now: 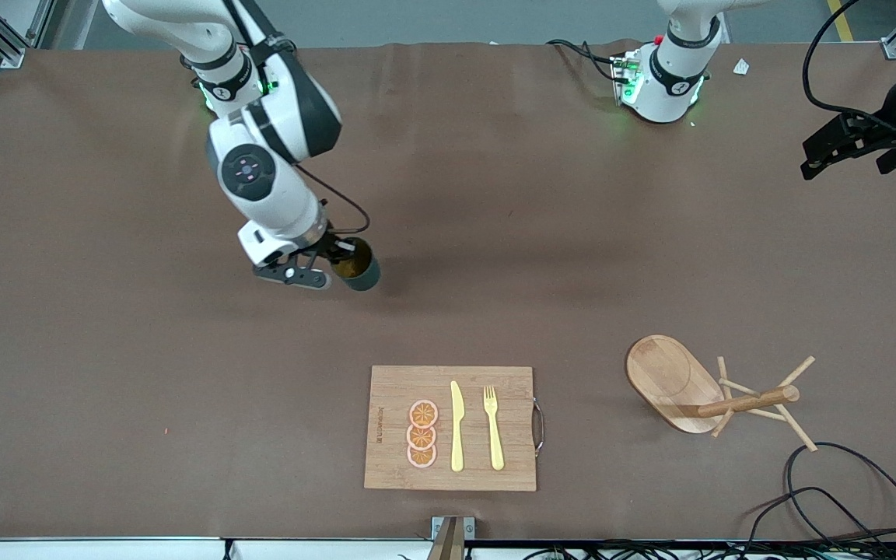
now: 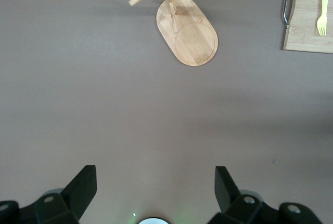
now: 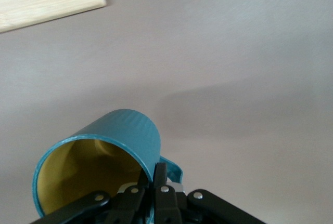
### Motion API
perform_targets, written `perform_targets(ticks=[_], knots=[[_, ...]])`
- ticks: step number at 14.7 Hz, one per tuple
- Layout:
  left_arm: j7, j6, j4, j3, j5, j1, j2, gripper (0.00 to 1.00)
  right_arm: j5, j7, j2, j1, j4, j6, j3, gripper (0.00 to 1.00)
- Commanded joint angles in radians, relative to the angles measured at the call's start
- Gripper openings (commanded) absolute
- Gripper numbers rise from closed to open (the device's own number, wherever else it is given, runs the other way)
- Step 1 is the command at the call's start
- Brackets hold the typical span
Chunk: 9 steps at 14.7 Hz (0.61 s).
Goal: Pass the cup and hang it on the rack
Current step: 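Grasp the teal mug with the right gripper and lift it, then carry the mug toward the table middle and set it down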
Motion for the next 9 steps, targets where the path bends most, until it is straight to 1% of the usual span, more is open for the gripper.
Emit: perform_targets(ticks=[1,5,9], knots=[[-0.002,0.023,0.007,0.0,0.013,-0.003,0.013,1.0,0.024,0.137,0.077,0.086,0.054,0.052,-0.015,0.0],[-0.002,0.054,0.007,-0.002,0.015,-0.009,0.022,1.0,0.022,0.266,0.143,0.174,0.1,0.086,-0.015,0.0],[0.008,0.063,0.007,-0.005,0.015,-0.009,0.034,1.0,0.022,0.329,0.192,0.247,0.105,0.153,-0.017,0.0]])
